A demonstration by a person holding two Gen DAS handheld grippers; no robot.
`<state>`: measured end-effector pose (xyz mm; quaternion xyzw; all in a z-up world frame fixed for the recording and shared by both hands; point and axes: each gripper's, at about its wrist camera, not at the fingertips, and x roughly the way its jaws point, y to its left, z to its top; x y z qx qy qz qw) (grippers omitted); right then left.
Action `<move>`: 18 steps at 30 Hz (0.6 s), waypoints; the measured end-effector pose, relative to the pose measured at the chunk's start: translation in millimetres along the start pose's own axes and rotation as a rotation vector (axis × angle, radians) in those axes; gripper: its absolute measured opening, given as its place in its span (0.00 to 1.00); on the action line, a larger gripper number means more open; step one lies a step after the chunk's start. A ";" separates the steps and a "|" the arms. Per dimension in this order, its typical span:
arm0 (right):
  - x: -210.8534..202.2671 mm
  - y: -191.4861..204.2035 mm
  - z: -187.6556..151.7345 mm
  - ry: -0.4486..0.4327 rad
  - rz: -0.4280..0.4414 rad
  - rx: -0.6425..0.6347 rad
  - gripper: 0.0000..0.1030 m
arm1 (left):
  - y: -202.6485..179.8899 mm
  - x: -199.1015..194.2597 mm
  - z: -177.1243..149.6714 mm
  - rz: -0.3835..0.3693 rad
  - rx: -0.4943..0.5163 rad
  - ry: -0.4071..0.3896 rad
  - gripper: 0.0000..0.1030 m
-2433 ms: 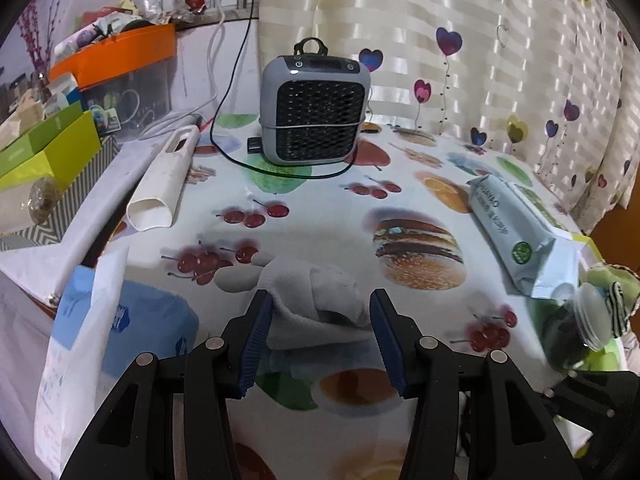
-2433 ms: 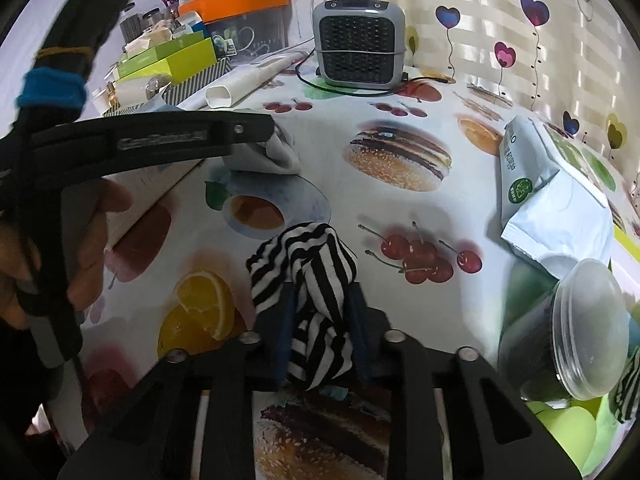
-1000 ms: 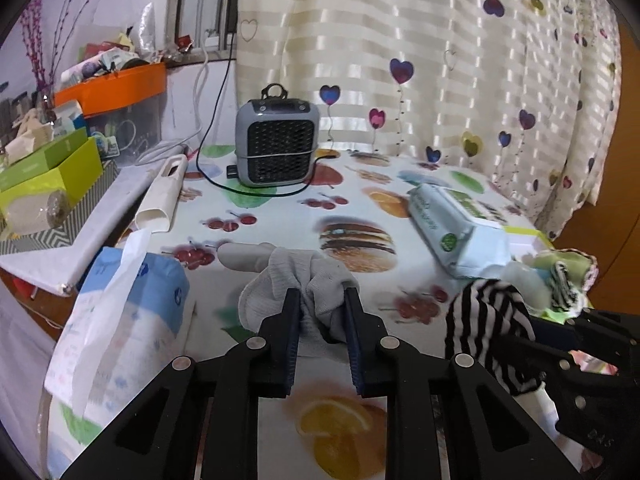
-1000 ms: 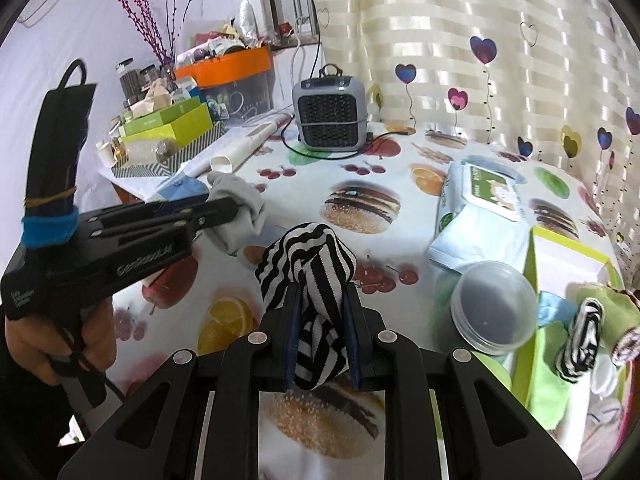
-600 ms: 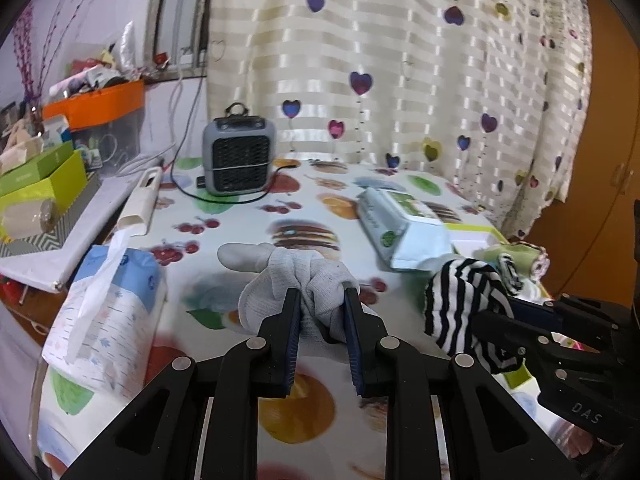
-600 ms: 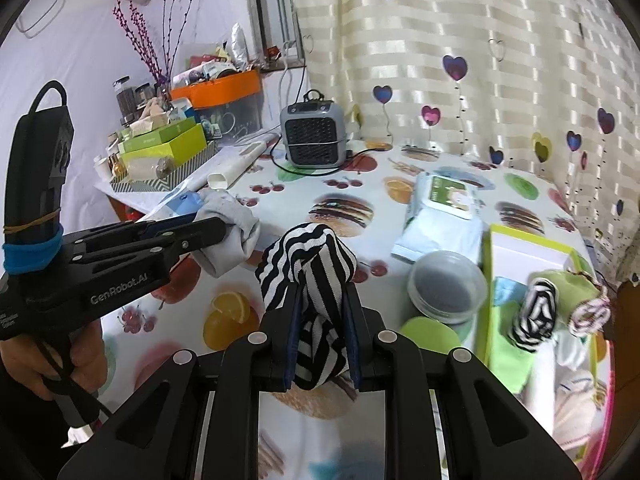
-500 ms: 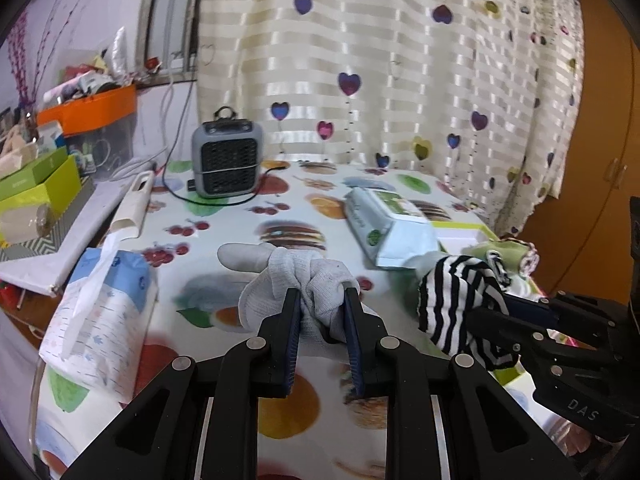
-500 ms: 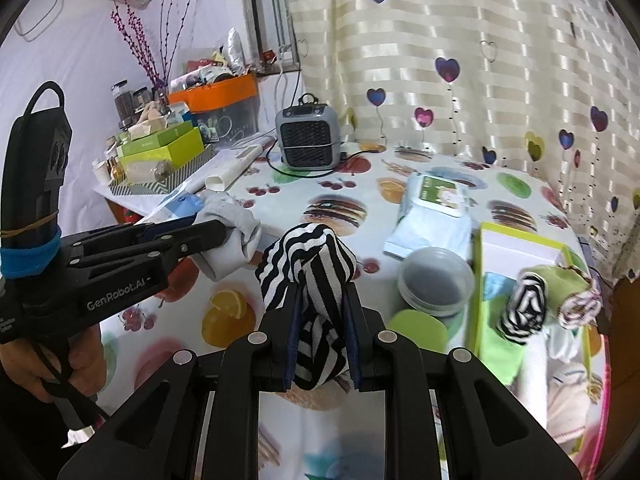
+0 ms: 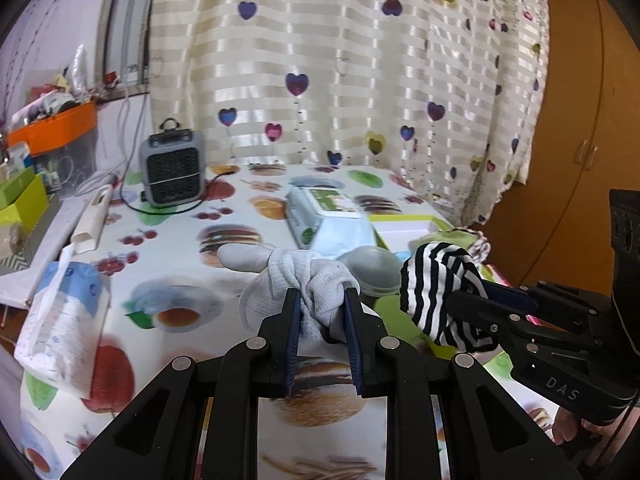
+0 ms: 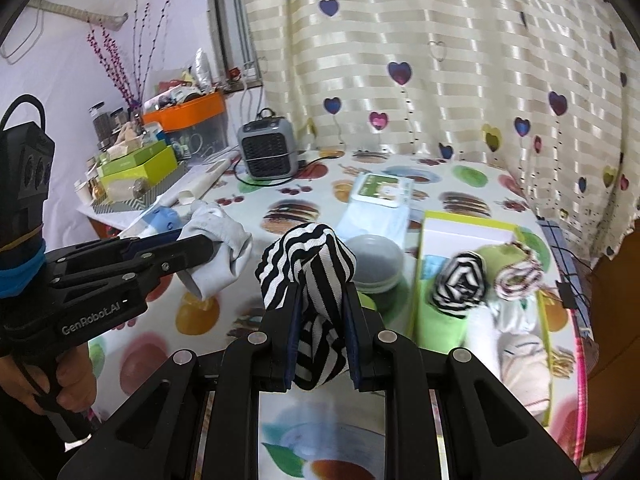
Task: Organize soft objects
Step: 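Carry the white sock and striped cloth toward the tray with both grippers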
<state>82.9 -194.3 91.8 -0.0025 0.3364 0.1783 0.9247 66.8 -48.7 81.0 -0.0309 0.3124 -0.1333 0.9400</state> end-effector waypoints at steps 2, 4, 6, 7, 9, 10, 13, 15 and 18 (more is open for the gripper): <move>-2.6 -6.3 -1.3 -0.003 -0.012 0.009 0.20 | -7.8 3.7 1.8 -0.014 0.007 0.004 0.19; -5.7 -14.5 -3.1 -0.005 -0.026 0.021 0.20 | -15.2 6.6 2.4 -0.029 0.015 0.007 0.19; -8.0 -22.2 -5.1 -0.005 -0.040 0.032 0.20 | -23.5 9.3 3.2 -0.045 0.025 0.009 0.19; -8.7 -26.2 -6.0 -0.004 -0.047 0.038 0.20 | -28.0 11.1 3.9 -0.057 0.031 0.010 0.19; -11.1 -35.5 -8.5 -0.003 -0.064 0.054 0.20 | -36.4 13.9 4.6 -0.074 0.041 0.013 0.19; -12.4 -40.4 -9.9 -0.003 -0.073 0.063 0.20 | -41.0 15.6 5.2 -0.086 0.047 0.014 0.19; -16.2 -53.9 -14.4 -0.001 -0.097 0.086 0.20 | -52.9 20.5 6.5 -0.114 0.059 0.019 0.19; -18.0 -64.2 -17.5 0.002 -0.115 0.103 0.20 | -59.8 23.4 7.2 -0.129 0.065 0.022 0.19; -19.0 -77.2 -21.2 0.007 -0.136 0.127 0.20 | -69.3 28.7 7.5 -0.155 0.073 0.028 0.19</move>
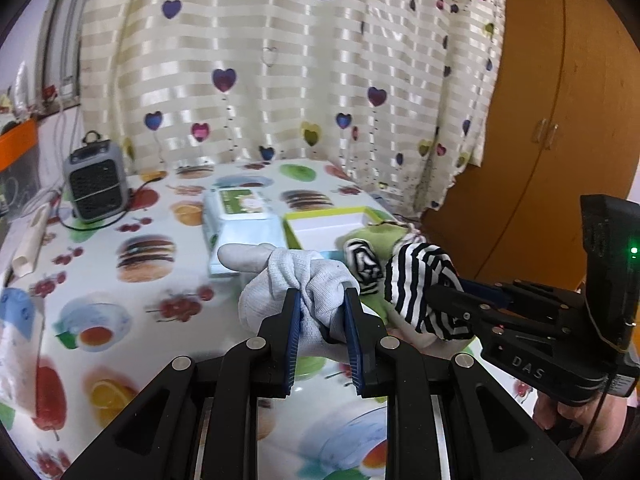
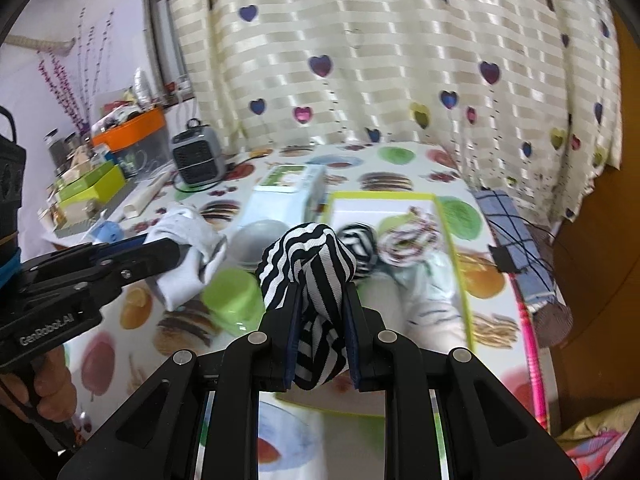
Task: Organize soft objects
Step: 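Carry the white sock and striped cloth toward the tray with both grippers, then lower both items into the tray and open both grippers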
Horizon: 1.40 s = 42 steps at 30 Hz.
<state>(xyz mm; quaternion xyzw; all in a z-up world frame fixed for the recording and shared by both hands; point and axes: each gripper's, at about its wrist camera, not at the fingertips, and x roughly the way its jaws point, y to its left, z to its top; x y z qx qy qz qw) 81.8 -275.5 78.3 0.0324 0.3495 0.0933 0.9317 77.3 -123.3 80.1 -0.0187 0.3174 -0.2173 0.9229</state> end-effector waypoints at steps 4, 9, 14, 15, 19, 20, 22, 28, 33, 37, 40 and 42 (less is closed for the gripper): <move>5.6 -17.0 -3.2 0.016 -0.027 0.029 0.20 | -8.3 8.8 0.4 -0.025 0.009 0.014 0.19; 21.4 -32.7 -9.8 0.068 -0.047 0.058 0.20 | -12.8 15.0 -0.9 -0.043 0.013 0.027 0.19; 36.5 -40.5 -11.7 0.095 -0.054 0.072 0.20 | -19.0 24.2 -3.7 -0.061 0.022 0.049 0.19; 38.0 -42.0 -11.0 0.093 -0.055 0.075 0.20 | -21.1 26.4 -4.6 -0.068 0.025 0.054 0.19; 43.3 -48.4 -6.6 0.091 -0.063 0.090 0.20 | -28.0 33.2 -6.5 -0.092 0.036 0.069 0.19; 45.3 -50.1 -6.4 0.096 -0.062 0.093 0.20 | -29.6 35.0 -7.2 -0.097 0.038 0.074 0.19; 47.2 -50.3 -7.0 0.099 -0.061 0.084 0.23 | -32.4 39.3 -8.8 -0.113 0.043 0.086 0.19; 34.4 -45.7 -8.7 0.053 -0.045 0.053 0.52 | -40.5 52.3 -15.8 -0.158 0.055 0.118 0.19; 19.4 -53.6 -5.1 0.012 -0.072 0.068 0.52 | -44.9 62.1 -22.6 -0.192 0.061 0.142 0.19; 15.4 -58.8 -4.8 0.003 -0.081 0.082 0.52 | -51.0 70.2 -25.8 -0.214 0.085 0.138 0.19; 15.7 -60.8 -5.3 0.005 -0.083 0.086 0.52 | -55.1 72.9 -27.9 -0.241 0.107 0.132 0.20; 15.8 -62.2 -5.5 0.005 -0.085 0.092 0.52 | -58.2 76.5 -30.9 -0.256 0.127 0.135 0.20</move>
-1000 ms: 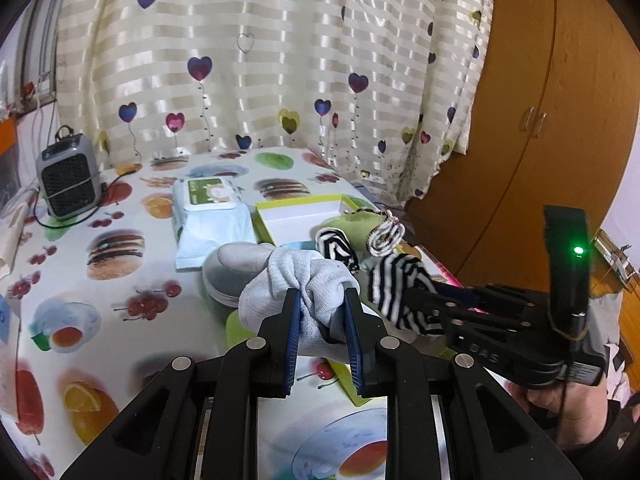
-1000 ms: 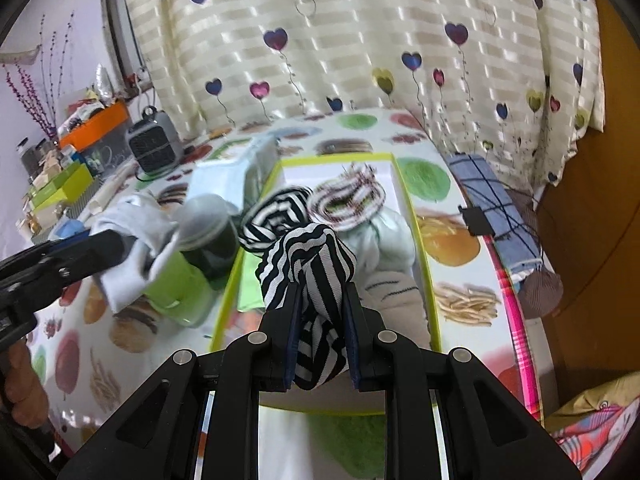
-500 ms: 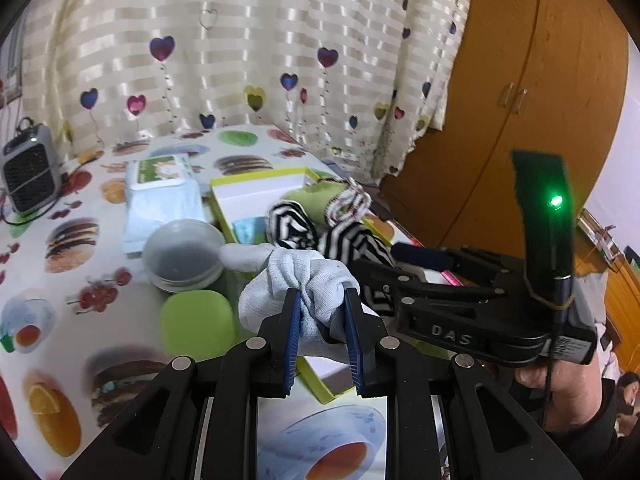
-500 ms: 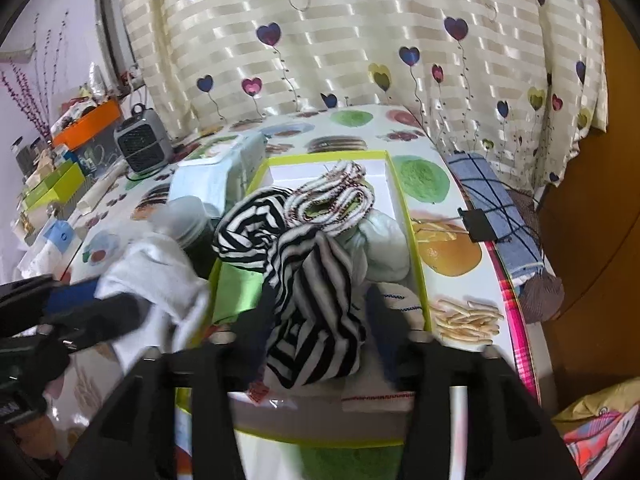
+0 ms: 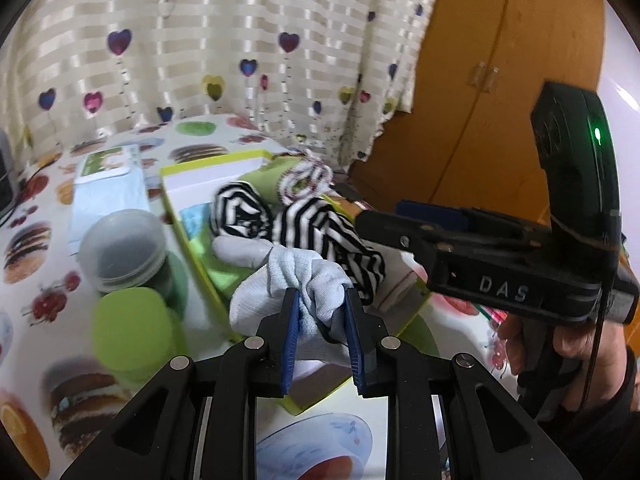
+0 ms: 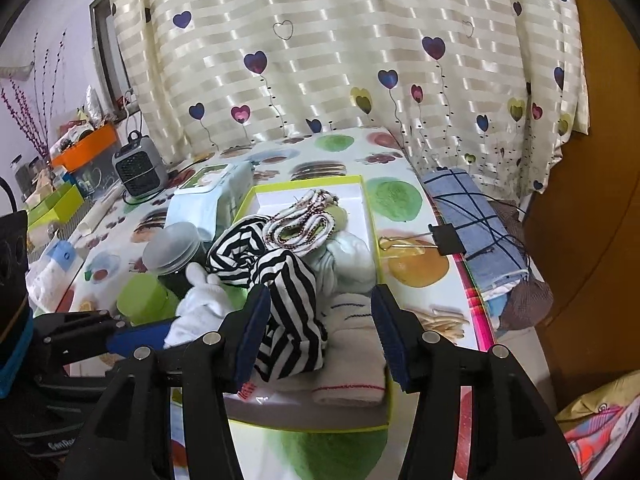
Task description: Organize soft objects
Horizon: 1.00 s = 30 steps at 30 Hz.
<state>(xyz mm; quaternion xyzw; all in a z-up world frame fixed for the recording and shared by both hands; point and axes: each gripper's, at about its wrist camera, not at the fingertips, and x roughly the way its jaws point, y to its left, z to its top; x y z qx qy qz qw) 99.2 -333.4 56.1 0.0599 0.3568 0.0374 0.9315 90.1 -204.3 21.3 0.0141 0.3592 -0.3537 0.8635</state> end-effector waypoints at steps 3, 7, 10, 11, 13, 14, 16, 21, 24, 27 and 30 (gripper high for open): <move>-0.1 -0.9 -0.1 0.001 0.000 0.004 0.52 | 3.5 5.8 -4.1 -0.025 -0.008 0.016 0.20; -0.3 -0.7 -0.3 0.001 0.000 0.004 0.52 | 5.0 7.0 -4.9 -0.043 0.000 0.019 0.21; -4.2 2.1 -0.8 -0.007 0.004 -0.004 0.52 | 2.5 1.3 -3.2 -0.036 0.013 0.008 0.27; -5.4 2.8 -0.4 -0.010 0.003 -0.006 0.52 | 1.1 -1.2 -2.8 -0.037 0.018 0.000 0.30; -8.7 4.3 0.1 -0.018 0.001 -0.007 0.52 | -0.5 -6.7 -2.4 -0.037 0.020 -0.013 0.34; -10.8 4.2 0.3 -0.022 0.000 -0.007 0.52 | -0.7 -9.0 -2.3 -0.037 0.018 -0.018 0.34; -13.2 5.2 1.6 -0.027 0.000 -0.008 0.52 | 0.2 -12.8 -2.3 -0.035 0.007 -0.022 0.34; -18.9 6.7 2.6 -0.038 0.000 -0.009 0.52 | 1.7 -22.9 -2.7 -0.026 -0.006 -0.033 0.34; -21.8 9.0 1.7 -0.041 0.000 -0.014 0.52 | 1.1 -27.4 -3.2 -0.011 -0.010 -0.036 0.34; -25.9 14.3 -0.8 -0.040 0.007 -0.020 0.52 | 1.3 -33.2 -4.1 0.004 -0.018 -0.039 0.34; -29.9 21.9 -6.2 -0.032 0.016 -0.032 0.52 | 1.6 -38.8 -5.7 0.026 -0.028 -0.038 0.34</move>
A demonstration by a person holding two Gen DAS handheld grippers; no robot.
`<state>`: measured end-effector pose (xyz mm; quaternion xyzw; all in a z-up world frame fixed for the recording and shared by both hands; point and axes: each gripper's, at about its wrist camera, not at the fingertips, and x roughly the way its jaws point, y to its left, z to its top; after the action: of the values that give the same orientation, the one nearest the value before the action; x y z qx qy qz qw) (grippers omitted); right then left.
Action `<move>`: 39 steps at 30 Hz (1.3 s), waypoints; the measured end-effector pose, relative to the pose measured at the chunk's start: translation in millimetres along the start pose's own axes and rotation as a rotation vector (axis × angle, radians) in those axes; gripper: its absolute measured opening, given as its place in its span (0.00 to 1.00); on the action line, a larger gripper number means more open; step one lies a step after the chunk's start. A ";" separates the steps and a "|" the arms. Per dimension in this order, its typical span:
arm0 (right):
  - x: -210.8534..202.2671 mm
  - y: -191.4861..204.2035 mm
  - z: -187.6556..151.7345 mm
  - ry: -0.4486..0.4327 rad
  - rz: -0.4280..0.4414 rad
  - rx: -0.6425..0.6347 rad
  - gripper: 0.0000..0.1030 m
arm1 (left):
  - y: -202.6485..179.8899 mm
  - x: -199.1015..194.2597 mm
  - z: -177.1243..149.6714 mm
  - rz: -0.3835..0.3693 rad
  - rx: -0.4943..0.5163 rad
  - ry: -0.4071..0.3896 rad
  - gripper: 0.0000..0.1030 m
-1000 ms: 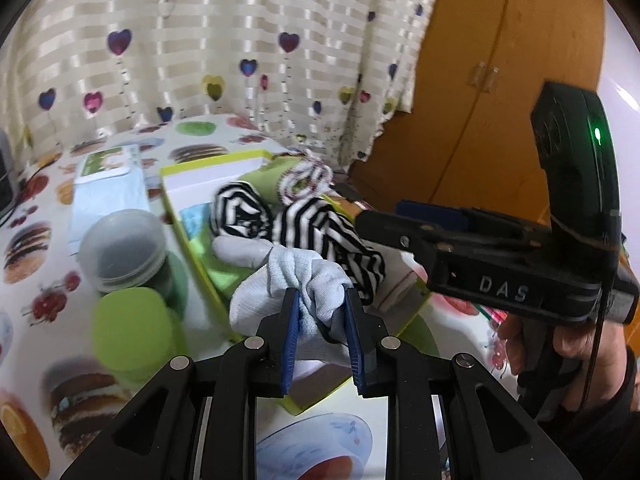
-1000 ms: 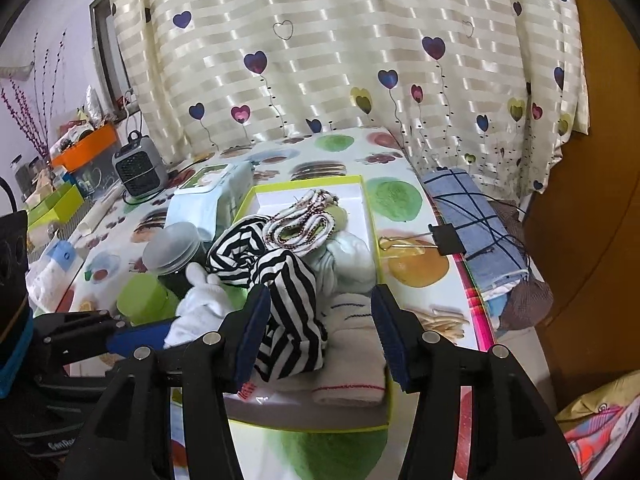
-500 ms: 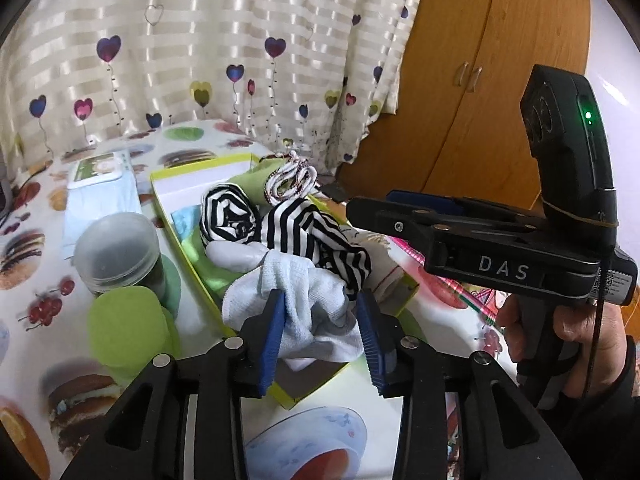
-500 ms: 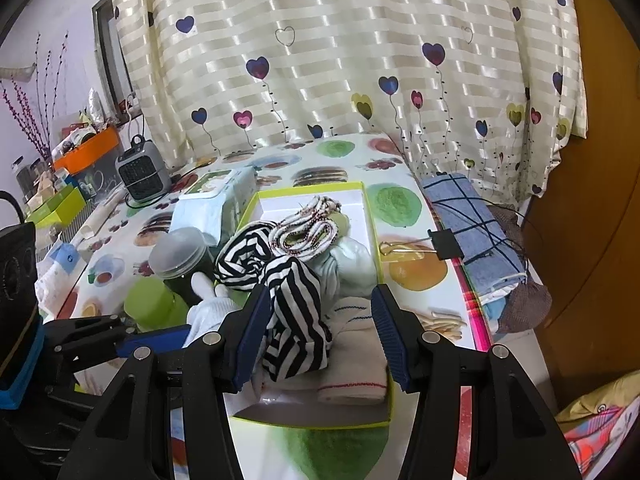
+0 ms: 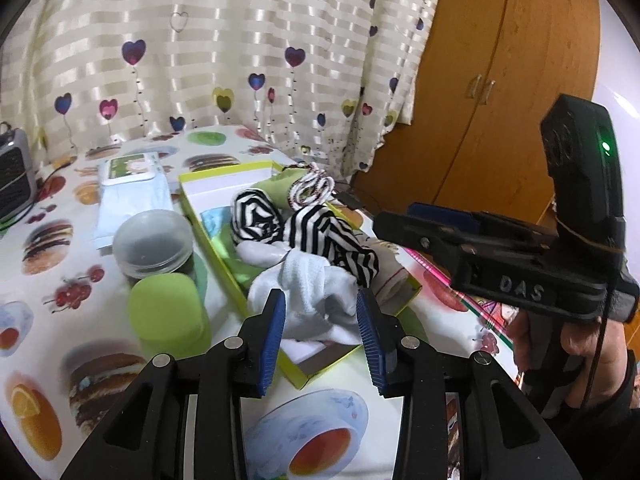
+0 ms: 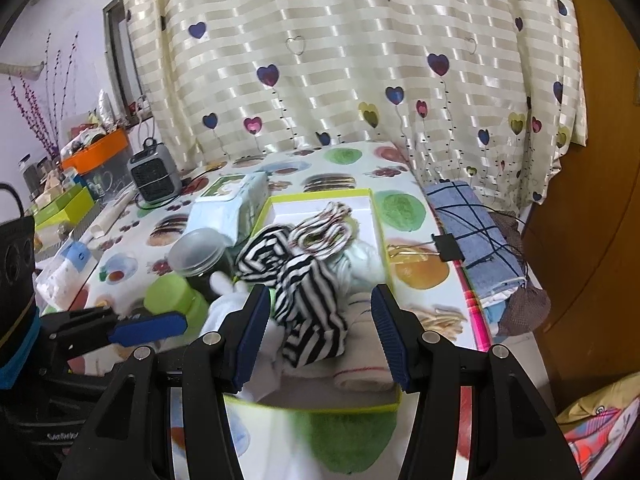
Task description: Organize soft objects
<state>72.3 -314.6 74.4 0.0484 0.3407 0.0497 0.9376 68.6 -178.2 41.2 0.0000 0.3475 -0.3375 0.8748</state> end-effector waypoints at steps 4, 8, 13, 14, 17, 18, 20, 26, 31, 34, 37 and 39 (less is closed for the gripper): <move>-5.5 11.1 -9.0 0.020 0.005 -0.014 0.52 | 1.7 -10.2 -3.3 0.033 -0.018 -0.005 0.34; -11.0 22.7 -16.6 0.039 0.012 -0.029 0.52 | 3.9 -20.2 -7.7 0.069 -0.037 -0.008 0.34; -16.2 38.5 -26.3 0.066 0.025 -0.057 0.52 | 8.5 -31.3 -15.3 0.117 -0.063 -0.005 0.35; -17.1 42.0 -28.3 0.072 0.026 -0.063 0.52 | 9.2 -33.1 -16.7 0.123 -0.068 -0.003 0.35; -20.0 48.6 -32.0 0.078 0.026 -0.071 0.52 | 10.3 -39.4 -23.0 0.162 -0.078 -0.002 0.35; -21.7 51.1 -33.1 0.079 0.026 -0.076 0.52 | 10.6 -41.4 -24.3 0.170 -0.079 -0.004 0.35; -25.0 55.1 -34.8 0.077 0.023 -0.086 0.52 | 11.7 -46.4 -26.9 0.177 -0.087 -0.008 0.35; -31.5 62.9 -38.9 0.075 0.015 -0.096 0.52 | 11.6 -54.7 -32.6 0.203 -0.116 -0.005 0.35; -33.1 67.5 -43.5 0.084 0.015 -0.105 0.52 | 9.5 -56.0 -37.6 0.233 -0.121 0.007 0.35; -34.0 68.1 -44.6 0.084 0.014 -0.105 0.52 | 6.4 -57.4 -39.0 0.247 -0.117 0.004 0.35; -34.1 68.1 -45.1 0.084 0.013 -0.105 0.52 | 5.5 -58.6 -39.0 0.254 -0.116 0.001 0.35; -34.7 68.5 -45.7 0.084 0.012 -0.105 0.52 | 5.3 -59.1 -39.2 0.256 -0.118 0.003 0.35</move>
<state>12.3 -248.5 70.0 -0.0007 0.3762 0.0753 0.9235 16.5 -130.0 46.2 -0.0066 0.3649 -0.2020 0.9088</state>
